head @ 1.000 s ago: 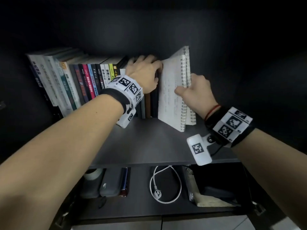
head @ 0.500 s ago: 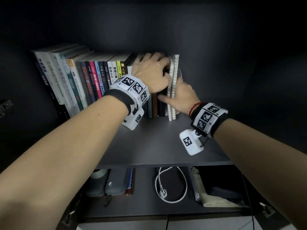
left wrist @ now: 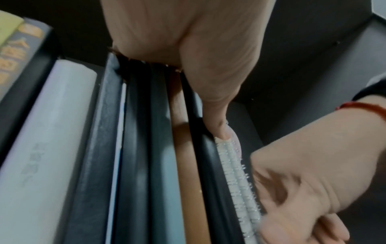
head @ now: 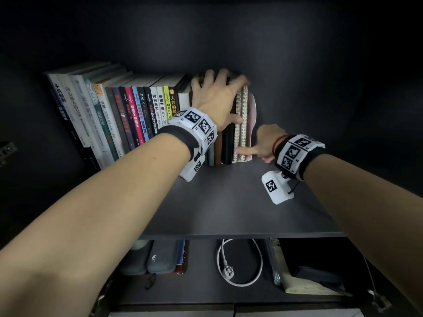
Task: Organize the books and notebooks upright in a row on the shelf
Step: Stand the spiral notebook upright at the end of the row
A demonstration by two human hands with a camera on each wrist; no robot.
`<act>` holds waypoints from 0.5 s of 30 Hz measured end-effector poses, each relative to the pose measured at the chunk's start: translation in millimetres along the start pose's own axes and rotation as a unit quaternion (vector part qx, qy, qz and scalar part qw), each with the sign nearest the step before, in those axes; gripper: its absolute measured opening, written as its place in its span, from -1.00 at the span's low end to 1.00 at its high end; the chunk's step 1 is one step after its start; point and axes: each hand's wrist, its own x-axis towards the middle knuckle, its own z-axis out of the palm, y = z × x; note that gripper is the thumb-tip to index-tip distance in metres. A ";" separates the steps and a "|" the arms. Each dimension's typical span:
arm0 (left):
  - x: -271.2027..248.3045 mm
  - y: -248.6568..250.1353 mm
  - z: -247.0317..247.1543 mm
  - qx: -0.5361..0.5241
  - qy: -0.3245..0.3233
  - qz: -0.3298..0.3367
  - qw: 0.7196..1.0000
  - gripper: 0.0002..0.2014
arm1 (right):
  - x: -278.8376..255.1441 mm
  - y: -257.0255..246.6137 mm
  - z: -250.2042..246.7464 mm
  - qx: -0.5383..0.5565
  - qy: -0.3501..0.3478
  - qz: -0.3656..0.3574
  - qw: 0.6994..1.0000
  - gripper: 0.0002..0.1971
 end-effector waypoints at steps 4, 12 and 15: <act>2.2 3.8 2.6 -0.010 0.007 -0.007 1.000 -0.20 | 14.8 17.1 5.0 0.111 -0.068 -0.001 0.992 -0.36; 4.0 1.3 0.1 -0.022 -0.001 -0.005 1.000 -0.20 | 22.9 2.8 18.5 0.368 -0.074 -0.064 0.925 -0.55; 5.4 -1.0 -2.2 -0.025 -0.012 -0.009 1.000 -0.20 | 20.5 0.1 14.1 0.375 -0.122 -0.082 0.915 -0.61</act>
